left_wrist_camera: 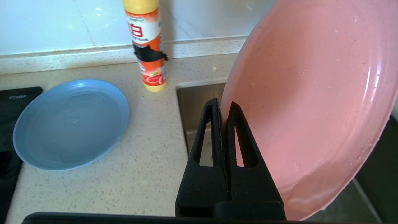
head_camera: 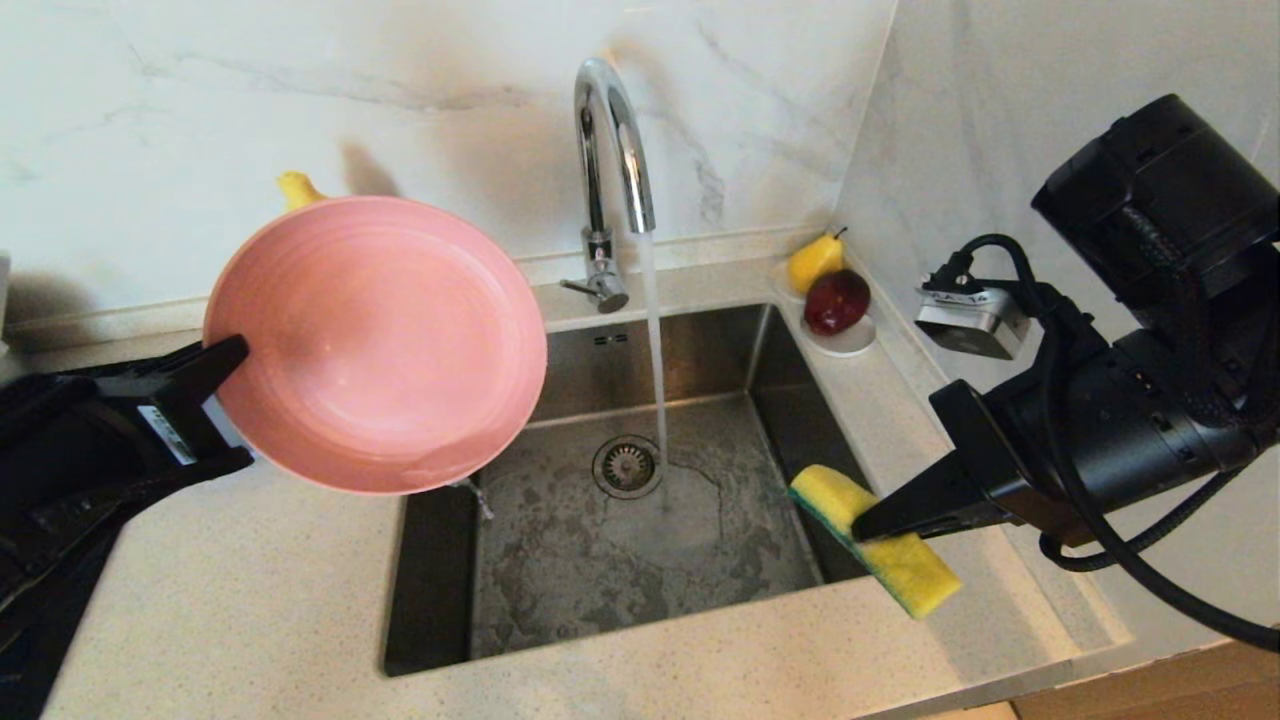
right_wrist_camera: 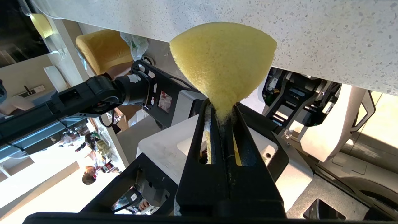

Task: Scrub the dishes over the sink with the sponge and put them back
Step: Rinse the plate, then place the plate on the table

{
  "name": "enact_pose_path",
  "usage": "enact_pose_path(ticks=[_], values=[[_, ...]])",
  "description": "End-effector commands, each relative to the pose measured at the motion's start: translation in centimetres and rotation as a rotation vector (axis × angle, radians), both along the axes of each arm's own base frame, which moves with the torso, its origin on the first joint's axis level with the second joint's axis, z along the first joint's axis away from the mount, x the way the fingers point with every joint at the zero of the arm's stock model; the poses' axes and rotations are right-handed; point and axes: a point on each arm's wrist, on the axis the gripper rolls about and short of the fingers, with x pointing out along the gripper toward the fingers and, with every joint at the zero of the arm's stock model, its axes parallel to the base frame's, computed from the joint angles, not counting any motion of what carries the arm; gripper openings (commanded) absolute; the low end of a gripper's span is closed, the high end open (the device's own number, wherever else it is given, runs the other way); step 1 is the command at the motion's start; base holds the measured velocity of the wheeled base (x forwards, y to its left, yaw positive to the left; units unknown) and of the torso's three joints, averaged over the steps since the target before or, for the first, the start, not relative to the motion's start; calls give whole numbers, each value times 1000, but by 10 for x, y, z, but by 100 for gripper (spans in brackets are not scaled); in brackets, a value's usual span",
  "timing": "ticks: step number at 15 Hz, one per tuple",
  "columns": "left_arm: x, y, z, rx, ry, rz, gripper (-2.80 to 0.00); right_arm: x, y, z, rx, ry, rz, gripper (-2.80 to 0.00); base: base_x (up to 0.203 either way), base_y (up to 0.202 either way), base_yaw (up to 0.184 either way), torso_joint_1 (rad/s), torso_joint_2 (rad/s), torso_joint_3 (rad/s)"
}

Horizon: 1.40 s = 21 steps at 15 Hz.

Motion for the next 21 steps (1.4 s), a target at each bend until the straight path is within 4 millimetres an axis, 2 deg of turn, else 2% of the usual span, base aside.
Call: enact_pose_path(ticks=[1,5,8,10,15,18,21], values=[[-6,2,0,-7,-14,0,-280,-1,-1,0,0,7,0,-280,0,0,0,0,0,0],[2,0,-6,-11,43,1,-280,-4,-3,1,1,4,-2,-280,0,0,0,0,0,0],[7,0,-27,-59,298,19,-280,-5,-5,3,4,-4,-6,-280,0,0,0,0,0,0],[11,6,-26,-201,450,77,-280,-4,-5,2,2,-1,-7,-280,0,0,0,0,0,0],[22,56,-20,-363,693,271,-280,0,-3,-6,-15,22,-8,-280,0,0,0,0,0,0],[24,89,-26,-463,732,360,-280,4,0,-9,-21,30,-7,-280,0,0,0,0,0,0],[14,119,-34,-566,738,439,-280,12,3,-14,-21,31,-13,-280,0,0,0,0,0,0]])
